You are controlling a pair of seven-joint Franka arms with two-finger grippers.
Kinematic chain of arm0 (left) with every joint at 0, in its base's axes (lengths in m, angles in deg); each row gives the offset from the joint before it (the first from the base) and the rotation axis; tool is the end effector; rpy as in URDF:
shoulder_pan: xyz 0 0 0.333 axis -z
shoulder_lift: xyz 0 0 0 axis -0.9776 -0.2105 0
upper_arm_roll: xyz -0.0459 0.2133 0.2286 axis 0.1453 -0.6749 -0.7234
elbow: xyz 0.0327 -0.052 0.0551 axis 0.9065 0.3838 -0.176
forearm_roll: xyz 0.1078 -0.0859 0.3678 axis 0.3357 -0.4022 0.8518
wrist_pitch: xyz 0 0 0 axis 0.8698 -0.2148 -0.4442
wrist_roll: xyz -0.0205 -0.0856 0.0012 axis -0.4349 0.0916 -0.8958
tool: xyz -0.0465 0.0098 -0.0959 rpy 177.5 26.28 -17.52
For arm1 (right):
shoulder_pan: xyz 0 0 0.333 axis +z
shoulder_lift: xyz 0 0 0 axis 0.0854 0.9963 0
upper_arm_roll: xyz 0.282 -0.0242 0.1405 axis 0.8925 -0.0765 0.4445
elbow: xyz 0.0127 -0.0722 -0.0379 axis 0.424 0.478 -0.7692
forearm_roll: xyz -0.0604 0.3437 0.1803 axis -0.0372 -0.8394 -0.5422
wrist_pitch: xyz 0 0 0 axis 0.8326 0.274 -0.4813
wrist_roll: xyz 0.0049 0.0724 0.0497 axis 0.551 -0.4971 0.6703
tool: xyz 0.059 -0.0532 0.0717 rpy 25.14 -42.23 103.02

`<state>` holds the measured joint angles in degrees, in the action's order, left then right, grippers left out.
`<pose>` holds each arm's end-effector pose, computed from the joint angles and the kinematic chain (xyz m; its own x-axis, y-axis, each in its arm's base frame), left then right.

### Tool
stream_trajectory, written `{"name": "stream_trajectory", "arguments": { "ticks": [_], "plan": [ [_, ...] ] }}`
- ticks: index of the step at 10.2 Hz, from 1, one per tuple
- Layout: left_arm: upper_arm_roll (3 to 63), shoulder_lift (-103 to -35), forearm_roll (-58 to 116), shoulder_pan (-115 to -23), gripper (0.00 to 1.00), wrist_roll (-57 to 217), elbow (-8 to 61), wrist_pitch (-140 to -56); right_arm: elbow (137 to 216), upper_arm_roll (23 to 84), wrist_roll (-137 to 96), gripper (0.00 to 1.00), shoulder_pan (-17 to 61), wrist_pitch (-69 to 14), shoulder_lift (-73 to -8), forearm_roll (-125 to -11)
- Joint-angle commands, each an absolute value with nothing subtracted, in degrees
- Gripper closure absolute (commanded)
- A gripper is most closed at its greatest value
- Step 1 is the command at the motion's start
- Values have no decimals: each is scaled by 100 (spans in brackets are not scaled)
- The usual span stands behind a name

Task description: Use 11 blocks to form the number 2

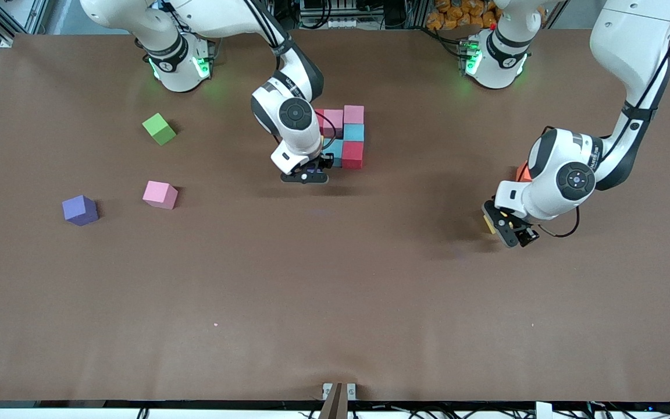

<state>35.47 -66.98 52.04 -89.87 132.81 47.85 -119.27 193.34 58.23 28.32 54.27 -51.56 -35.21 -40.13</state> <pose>0.5671 -0.0844 0.2278 0.4366 -0.8983 -0.0488 -0.8977 -0.4386 0.0416 0.3950 0.4461 0.1971 0.9929 -0.0356 -0.1131 -0.0365 -0.9993 -0.0059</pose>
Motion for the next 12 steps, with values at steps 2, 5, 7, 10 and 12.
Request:
{"name": "stream_trajectory", "arguments": {
  "ticks": [2,5,7,10,12],
  "plan": [
    [3498,-6406,5330,-8945,0,13173,5096,-11984,19504,5785,2921,0,5500,-5158,-3706,-4046],
    [3516,-6160,5330,-8945,0,13190,5254,-11861,19504,5785,3095,0,5456,-5131,-4013,-4055],
    [3516,-6124,5330,-8884,0,13191,5272,-11791,19504,5759,3272,0,5403,-5061,-4276,-4055],
    [3499,-6282,5347,-8796,0,13199,5290,-11948,19539,5741,3184,0,4956,-4447,-4664,-4046],
    [3498,-6308,5461,-8796,0,13199,5325,-12080,19801,5733,3184,0,4552,-4349,-4875,-4038]
  ]
}}
